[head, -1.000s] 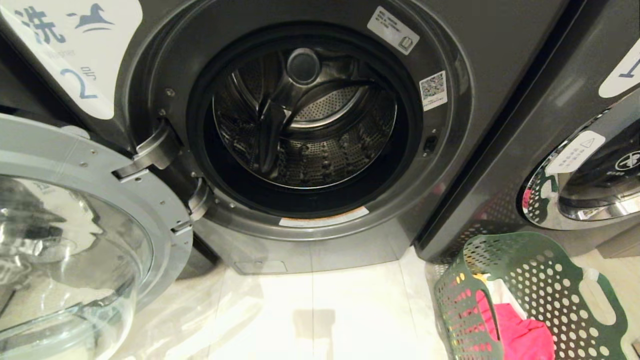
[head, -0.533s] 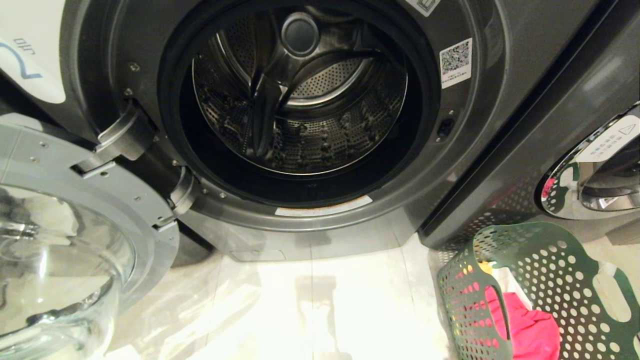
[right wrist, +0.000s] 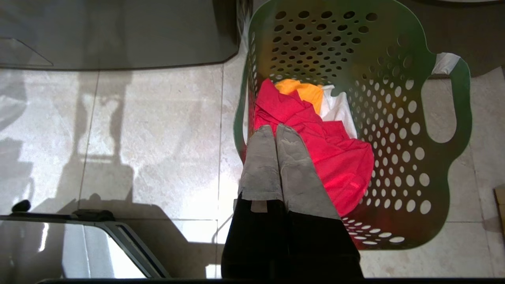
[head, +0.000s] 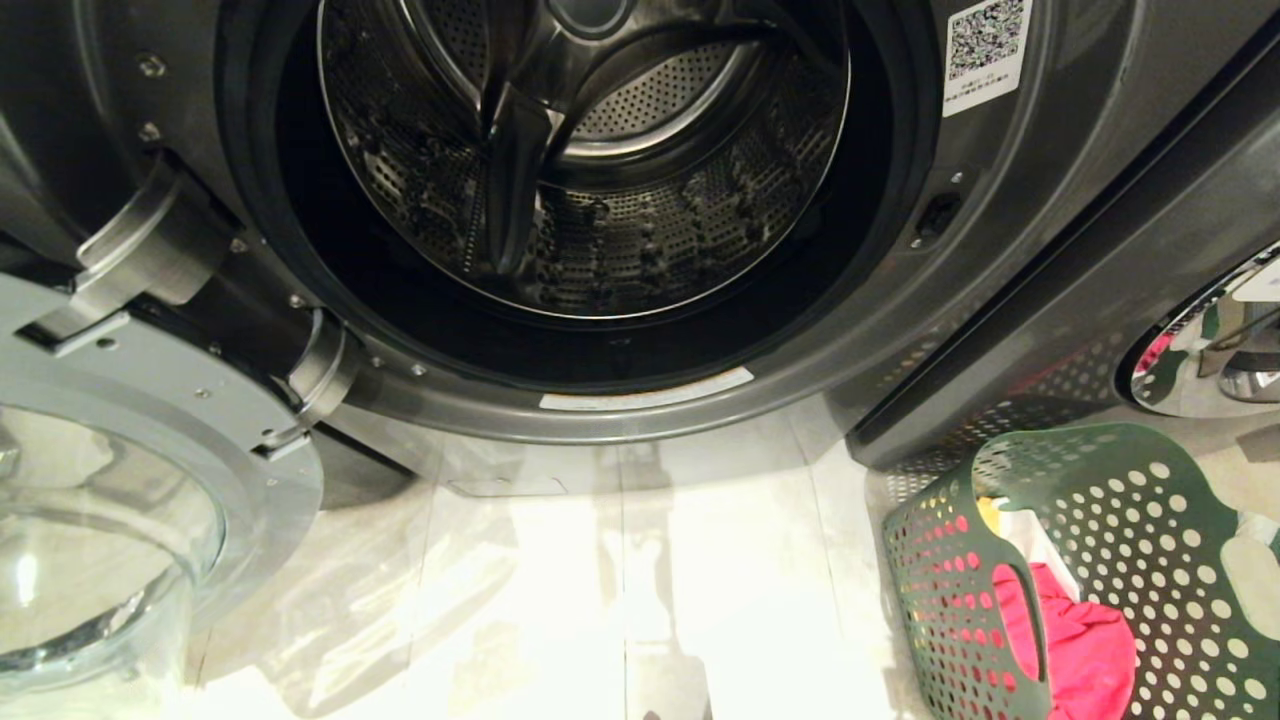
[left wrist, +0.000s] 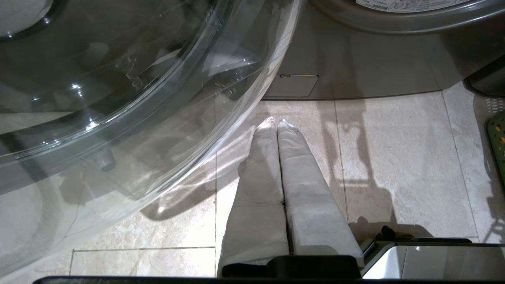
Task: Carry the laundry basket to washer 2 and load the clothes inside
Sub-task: Place the clothes into the washing machine
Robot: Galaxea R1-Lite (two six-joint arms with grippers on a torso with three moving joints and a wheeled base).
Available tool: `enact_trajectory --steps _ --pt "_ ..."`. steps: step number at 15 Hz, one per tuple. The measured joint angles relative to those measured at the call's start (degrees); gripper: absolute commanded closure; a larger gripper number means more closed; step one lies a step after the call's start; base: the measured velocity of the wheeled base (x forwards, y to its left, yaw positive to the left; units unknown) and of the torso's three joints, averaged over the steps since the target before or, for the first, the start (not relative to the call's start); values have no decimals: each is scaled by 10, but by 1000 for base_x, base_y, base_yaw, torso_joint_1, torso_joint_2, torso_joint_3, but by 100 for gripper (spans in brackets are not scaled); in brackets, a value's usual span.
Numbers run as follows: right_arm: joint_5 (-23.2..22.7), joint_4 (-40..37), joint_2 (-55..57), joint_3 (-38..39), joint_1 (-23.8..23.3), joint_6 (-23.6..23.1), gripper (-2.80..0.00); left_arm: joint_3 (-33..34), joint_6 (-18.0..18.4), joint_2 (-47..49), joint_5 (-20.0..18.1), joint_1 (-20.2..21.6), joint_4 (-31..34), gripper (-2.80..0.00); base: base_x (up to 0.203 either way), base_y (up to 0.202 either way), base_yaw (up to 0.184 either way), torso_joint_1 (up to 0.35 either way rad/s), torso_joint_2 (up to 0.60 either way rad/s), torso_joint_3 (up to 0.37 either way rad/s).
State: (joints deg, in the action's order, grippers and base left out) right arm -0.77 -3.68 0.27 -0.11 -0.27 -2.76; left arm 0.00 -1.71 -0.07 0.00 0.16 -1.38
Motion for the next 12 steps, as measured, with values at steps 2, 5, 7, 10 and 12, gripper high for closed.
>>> enact_trajectory --steps 2,5,7,10,12 --pt "12 -20 1 -19 0 -17 0 0 0 0 0 0 0 0 0 0 0 -1 1 -21" --pt "69 -76 51 -149 0 -5 0 0 0 0 0 0 0 0 0 0 0 0 0 0" --pt "131 -114 140 -235 -1 49 0 0 0 0 0 0 0 0 0 0 0 0 0 0" --pt "230 -189 309 -305 -4 201 0 0 -1 0 0 0 0 0 0 0 0 0 0 0" --pt "260 -212 403 -288 -6 285 0 0 -1 0 0 0 -1 0 0 0 0 0 0 0"
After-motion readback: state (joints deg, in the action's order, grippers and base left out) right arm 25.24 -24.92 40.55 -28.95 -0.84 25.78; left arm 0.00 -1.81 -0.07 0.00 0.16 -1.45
